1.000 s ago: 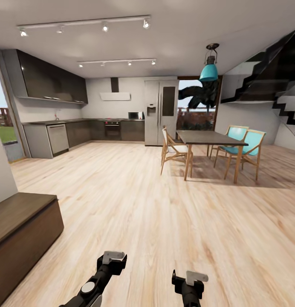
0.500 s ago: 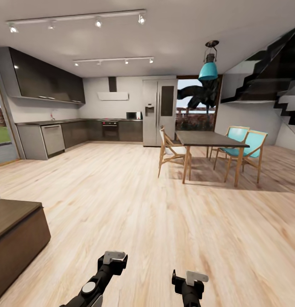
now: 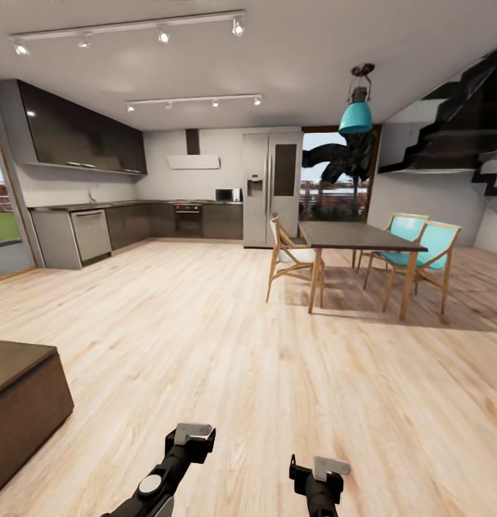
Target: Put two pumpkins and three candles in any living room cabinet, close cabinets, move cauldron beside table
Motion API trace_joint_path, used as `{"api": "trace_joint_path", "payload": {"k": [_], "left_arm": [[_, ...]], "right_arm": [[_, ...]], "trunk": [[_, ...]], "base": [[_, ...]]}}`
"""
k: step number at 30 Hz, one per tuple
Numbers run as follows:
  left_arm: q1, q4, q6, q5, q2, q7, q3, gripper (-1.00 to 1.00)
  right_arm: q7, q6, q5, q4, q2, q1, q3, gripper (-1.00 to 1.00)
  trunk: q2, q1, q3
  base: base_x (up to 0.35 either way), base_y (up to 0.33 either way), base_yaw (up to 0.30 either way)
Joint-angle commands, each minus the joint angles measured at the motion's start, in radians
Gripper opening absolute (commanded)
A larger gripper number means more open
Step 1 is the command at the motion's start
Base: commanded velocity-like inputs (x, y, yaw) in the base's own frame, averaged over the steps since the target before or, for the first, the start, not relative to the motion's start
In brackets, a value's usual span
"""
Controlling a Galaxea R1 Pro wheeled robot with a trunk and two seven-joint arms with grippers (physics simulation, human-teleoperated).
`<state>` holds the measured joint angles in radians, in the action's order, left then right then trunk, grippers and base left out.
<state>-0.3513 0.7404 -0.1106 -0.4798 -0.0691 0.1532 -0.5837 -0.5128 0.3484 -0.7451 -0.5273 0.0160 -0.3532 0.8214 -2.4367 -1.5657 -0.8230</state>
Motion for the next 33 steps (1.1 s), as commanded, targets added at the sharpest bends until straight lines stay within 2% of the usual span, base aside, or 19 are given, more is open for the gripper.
{"api": "trace_joint_path", "payload": {"k": [1, 11, 21, 33], "left_arm": [[-0.001, 0.000, -0.005, -0.009, -0.001, 0.009, -0.008, 1.00], [-0.001, 0.001, -0.007, -0.010, -0.001, 0.009, -0.010, 1.00], [-0.001, 0.001, -0.009, -0.010, -0.001, 0.012, -0.045, 1.00], [-0.001, 0.001, -0.009, -0.010, -0.001, 0.014, -0.050, 1.00]], "right_arm": [[-0.006, 0.006, -0.010, 0.000, -0.001, -0.002, 0.008, 1.00], [-0.006, 0.006, -0.010, 0.000, 0.001, -0.001, 0.009, 1.00], [-0.004, 0.006, -0.010, 0.000, 0.001, -0.001, 0.009, 1.00], [-0.004, 0.006, -0.009, 0.000, 0.002, -0.001, 0.010, 1.00]], "trunk": [[0.000, 0.000, -0.001], [0.000, 0.000, 0.003], [0.000, 0.000, 0.008], [0.000, 0.000, 0.013]], "base": [[0.030, -0.029, 0.223], [0.006, -0.006, 0.266], [0.000, 0.000, 0.277], [0.000, 0.000, 0.278]]}}
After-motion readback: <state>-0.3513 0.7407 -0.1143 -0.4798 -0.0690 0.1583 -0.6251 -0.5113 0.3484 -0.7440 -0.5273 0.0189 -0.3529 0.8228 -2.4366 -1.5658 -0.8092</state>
